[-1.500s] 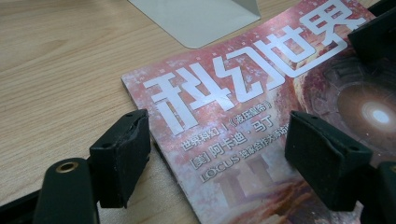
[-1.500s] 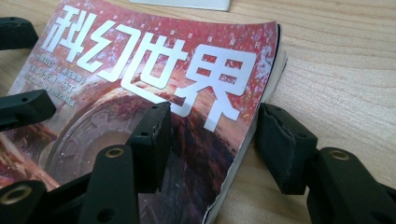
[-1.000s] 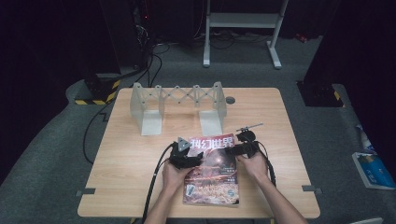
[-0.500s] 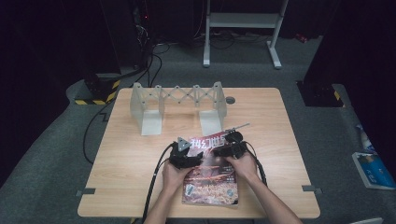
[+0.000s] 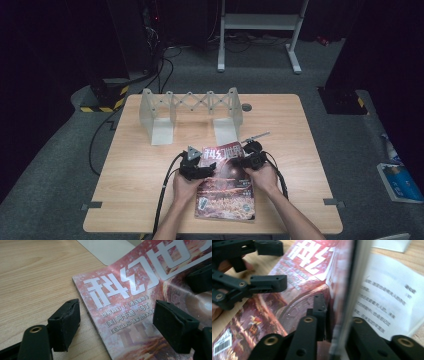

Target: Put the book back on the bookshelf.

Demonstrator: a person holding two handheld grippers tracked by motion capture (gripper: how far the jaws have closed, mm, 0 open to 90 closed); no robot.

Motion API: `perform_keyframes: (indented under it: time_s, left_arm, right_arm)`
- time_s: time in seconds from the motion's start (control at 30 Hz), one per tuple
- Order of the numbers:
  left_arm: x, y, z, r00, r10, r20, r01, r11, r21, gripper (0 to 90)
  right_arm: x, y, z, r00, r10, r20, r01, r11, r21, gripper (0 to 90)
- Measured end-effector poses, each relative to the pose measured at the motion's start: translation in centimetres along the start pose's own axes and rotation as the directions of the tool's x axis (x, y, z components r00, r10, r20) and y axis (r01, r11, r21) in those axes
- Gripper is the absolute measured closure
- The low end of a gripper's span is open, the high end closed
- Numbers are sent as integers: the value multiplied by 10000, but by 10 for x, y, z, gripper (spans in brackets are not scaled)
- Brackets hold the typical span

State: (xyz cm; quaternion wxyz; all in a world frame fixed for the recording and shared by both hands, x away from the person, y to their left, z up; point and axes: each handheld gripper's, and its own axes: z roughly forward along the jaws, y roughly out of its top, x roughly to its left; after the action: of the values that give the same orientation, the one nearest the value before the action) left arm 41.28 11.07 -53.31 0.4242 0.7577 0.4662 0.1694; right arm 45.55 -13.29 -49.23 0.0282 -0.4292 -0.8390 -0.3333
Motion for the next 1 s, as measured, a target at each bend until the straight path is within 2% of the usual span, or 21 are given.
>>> perform_keyframes:
  time_s: [0.2,0.4,0.47,0.6,0.8,0.93,1.0]
  left_arm:
    - [2,0,-1,9992,-92,377,94,9999,-37,162]
    - [4,0,-1,9965,-140,822,145,9999,-61,135]
    - [5,0,-1,9930,-307,1143,310,9995,-6,105]
    - [9,1,-1,9819,-675,1772,663,9977,127,56]
    - [8,1,-2,9774,-565,2037,569,9984,39,42]
    - [7,1,-1,9759,-521,2121,527,9986,24,41]
    - [8,1,-1,9722,-573,2272,570,9983,80,50]
  right_arm:
    - [6,-4,-11,9962,-865,-110,858,9948,-541,872]
    - [8,-10,-21,9899,-1397,-227,1364,9844,-1110,875]
    - [10,-12,-27,9874,-1554,-305,1503,9802,-1287,876]
    - [16,-13,-34,9763,-2157,-176,2109,9667,-1448,876]
    - [21,-13,-36,9649,-2617,-227,2548,9534,-1618,877]
    - [22,-12,-35,9601,-2778,-317,2691,9489,-1649,877]
    - [23,-12,-34,9584,-2832,-349,2737,9471,-1676,878]
